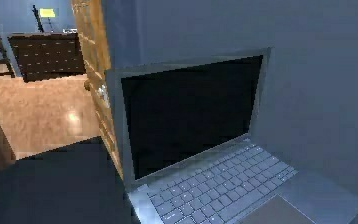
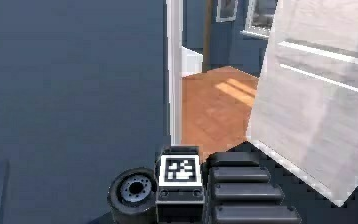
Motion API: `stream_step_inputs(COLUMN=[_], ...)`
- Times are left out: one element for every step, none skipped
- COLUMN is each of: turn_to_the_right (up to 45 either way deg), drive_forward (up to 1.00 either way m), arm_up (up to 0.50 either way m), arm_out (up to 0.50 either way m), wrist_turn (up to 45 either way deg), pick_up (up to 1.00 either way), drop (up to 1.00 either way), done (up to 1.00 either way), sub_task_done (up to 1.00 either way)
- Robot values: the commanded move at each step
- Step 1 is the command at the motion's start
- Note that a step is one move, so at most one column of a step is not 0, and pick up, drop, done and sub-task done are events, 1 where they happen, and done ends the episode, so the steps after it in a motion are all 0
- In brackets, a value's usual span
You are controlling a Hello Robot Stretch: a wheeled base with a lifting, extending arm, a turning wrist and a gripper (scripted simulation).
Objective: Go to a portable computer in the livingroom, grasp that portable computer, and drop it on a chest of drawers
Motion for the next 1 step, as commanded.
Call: stream_step_inputs(turn_to_the_right=[45.0], drive_forward=[0.00], arm_up=[0.00], arm_out=[0.00], wrist_turn=[0.0], pick_up=[0.00], drop=[0.00], done=[0.00], sub_task_done=[0.00])
